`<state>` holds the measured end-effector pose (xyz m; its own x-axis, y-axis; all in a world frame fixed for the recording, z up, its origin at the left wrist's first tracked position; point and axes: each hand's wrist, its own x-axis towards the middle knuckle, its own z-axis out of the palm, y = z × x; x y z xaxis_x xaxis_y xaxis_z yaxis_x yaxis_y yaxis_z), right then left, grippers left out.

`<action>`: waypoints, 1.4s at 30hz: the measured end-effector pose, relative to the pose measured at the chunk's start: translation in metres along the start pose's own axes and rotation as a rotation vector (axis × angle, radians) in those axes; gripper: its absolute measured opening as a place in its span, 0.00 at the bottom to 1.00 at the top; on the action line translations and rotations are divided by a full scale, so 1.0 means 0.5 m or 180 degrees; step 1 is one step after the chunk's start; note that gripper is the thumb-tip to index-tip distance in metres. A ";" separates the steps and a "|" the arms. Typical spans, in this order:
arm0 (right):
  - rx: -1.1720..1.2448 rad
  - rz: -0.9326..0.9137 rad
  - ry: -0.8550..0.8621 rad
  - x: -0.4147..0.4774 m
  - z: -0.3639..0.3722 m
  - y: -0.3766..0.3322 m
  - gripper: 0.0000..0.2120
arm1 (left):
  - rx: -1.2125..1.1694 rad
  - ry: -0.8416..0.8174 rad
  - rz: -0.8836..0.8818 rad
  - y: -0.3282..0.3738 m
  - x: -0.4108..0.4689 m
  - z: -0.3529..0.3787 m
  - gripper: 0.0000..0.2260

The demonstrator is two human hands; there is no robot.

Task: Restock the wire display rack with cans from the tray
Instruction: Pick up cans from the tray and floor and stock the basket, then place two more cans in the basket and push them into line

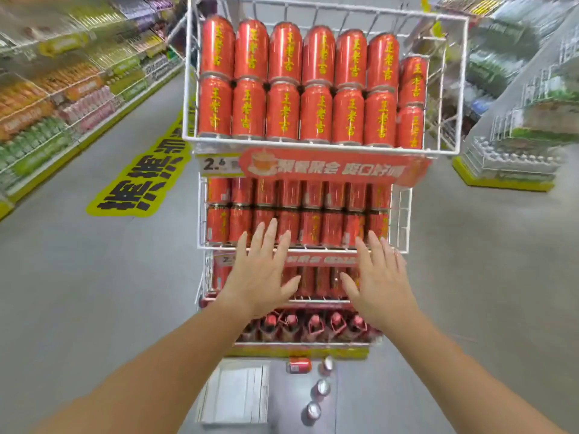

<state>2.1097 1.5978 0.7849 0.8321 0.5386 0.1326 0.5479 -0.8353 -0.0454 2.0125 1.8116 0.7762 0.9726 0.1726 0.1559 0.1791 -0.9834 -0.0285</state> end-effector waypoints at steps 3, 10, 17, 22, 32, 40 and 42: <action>-0.0011 -0.0081 -0.0210 -0.057 0.113 0.024 0.36 | -0.0035 -0.0133 0.0045 0.044 -0.036 0.109 0.39; 0.0154 -0.0279 -0.0792 -0.170 0.398 0.147 0.34 | -0.0168 -0.0845 -0.0058 0.176 -0.129 0.406 0.39; 0.0084 -0.0339 -0.1508 -0.271 0.761 0.250 0.33 | -0.0304 -0.1494 -0.0155 0.273 -0.251 0.770 0.40; 0.0054 -0.0258 -0.1855 -0.333 1.042 0.282 0.33 | -0.0283 -0.2013 -0.0071 0.307 -0.329 1.052 0.43; 0.0390 0.0033 -0.2039 -0.367 1.519 0.318 0.34 | -0.0342 -0.2647 -0.0054 0.365 -0.371 1.518 0.48; 0.2058 0.0596 -0.1740 -0.349 1.709 0.312 0.35 | -0.2560 -0.2183 -0.1118 0.400 -0.401 1.719 0.50; 0.2561 0.0747 -0.1565 -0.339 1.741 0.305 0.33 | -0.3149 -0.2043 -0.1336 0.404 -0.401 1.744 0.43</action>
<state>2.1275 1.4753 -0.1064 0.7707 0.5067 -0.3864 0.1067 -0.7004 -0.7057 1.9832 1.6267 -0.1217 0.8140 0.2049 -0.5436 0.5749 -0.4181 0.7033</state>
